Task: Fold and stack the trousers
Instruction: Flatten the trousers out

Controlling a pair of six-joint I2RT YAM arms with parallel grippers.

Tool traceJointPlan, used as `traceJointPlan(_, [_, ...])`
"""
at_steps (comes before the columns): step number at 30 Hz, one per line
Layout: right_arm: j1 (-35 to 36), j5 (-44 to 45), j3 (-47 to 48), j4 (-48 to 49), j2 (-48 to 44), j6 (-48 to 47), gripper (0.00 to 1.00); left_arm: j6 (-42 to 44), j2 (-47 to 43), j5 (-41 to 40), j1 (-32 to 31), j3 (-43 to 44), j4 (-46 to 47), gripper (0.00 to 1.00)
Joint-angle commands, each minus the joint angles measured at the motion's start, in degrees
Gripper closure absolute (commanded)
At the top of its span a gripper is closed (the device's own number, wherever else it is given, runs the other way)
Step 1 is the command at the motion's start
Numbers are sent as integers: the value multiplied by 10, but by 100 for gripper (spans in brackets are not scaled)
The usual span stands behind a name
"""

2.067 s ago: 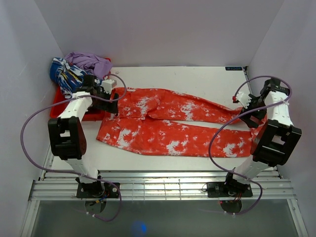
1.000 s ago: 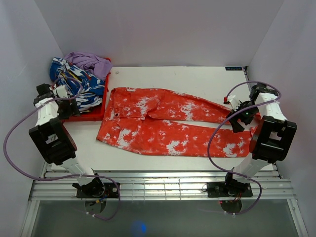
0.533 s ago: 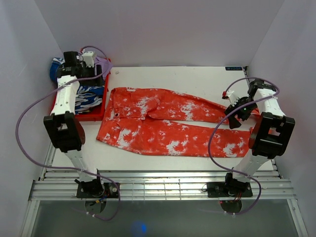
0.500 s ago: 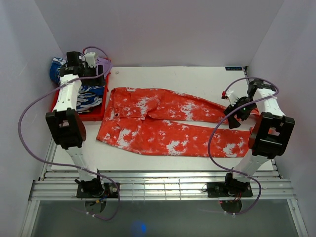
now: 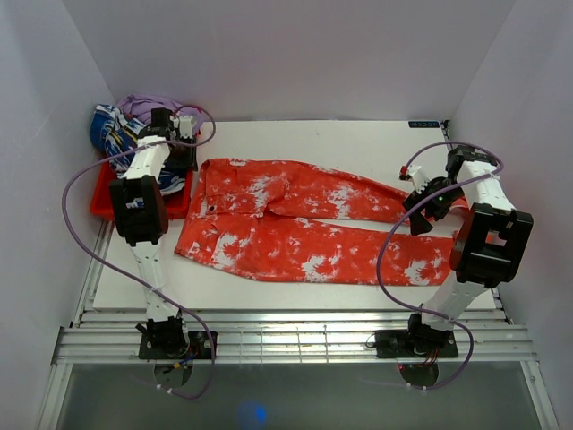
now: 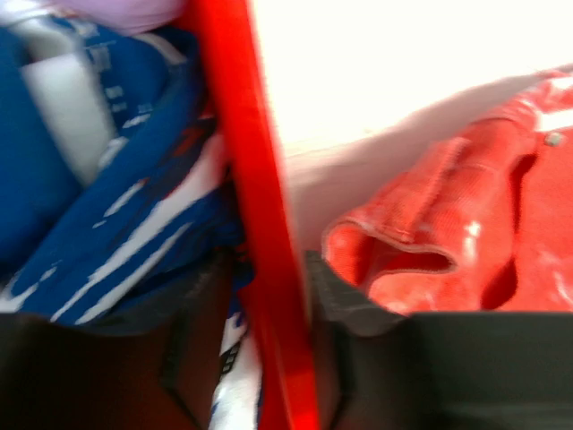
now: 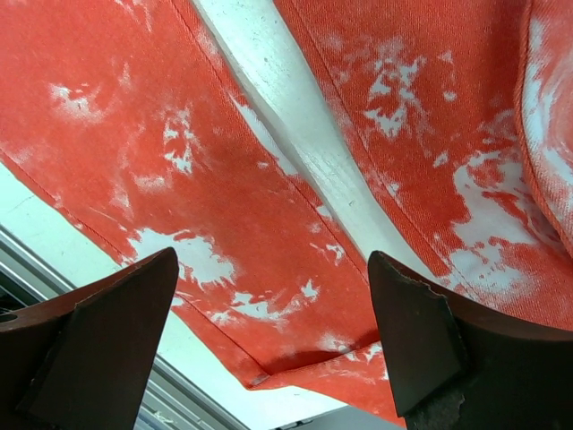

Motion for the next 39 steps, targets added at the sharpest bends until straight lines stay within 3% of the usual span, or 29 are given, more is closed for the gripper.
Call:
traceJointPlan(1, [4, -22, 16, -15, -4, 12, 9, 29, -5, 7, -5, 8, 18, 59])
traceJointPlan(2, [6, -23, 19, -17, -3, 13, 9, 39, -8, 9, -6, -1, 18, 72])
traceJointPlan(5, [9, -24, 26, -19, -5, 12, 9, 78, -51, 10, -15, -69, 30, 92])
traceJointPlan(8, [10, -26, 26, -20, -7, 13, 9, 118, -106, 7, -17, -151, 47, 100])
traceJointPlan(15, [12, -33, 19, -18, -9, 12, 9, 286, -257, 67, -22, -340, 47, 100])
traceJointPlan(19, [15, -36, 16, -16, -4, 13, 9, 425, -333, 88, -26, -423, 44, 100])
traceJointPlan(20, [17, -37, 16, -15, -4, 14, 9, 496, -354, 90, -26, -449, 42, 100])
traceJointPlan(24, [23, -35, 18, -15, -4, 15, 9, 647, -380, 94, -26, -488, 26, 100])
traceJointPlan(26, [23, -33, 18, -16, -4, 15, 9, 681, -370, 87, -22, -480, 17, 100])
traceJointPlan(29, [24, -31, 18, -17, -3, 13, 9, 796, -356, 96, -7, -475, 1, 100])
traceJointPlan(31, [24, -27, 19, -19, -2, 13, 9, 861, -366, 90, -4, -506, 51, 100])
traceJointPlan(33, [24, -26, 20, -18, 0, 13, 9, 873, -357, 88, 1, -508, 96, 100])
traceJointPlan(39, [28, -28, 25, -19, 6, 16, 9, 855, -230, 98, 37, -382, 150, 100])
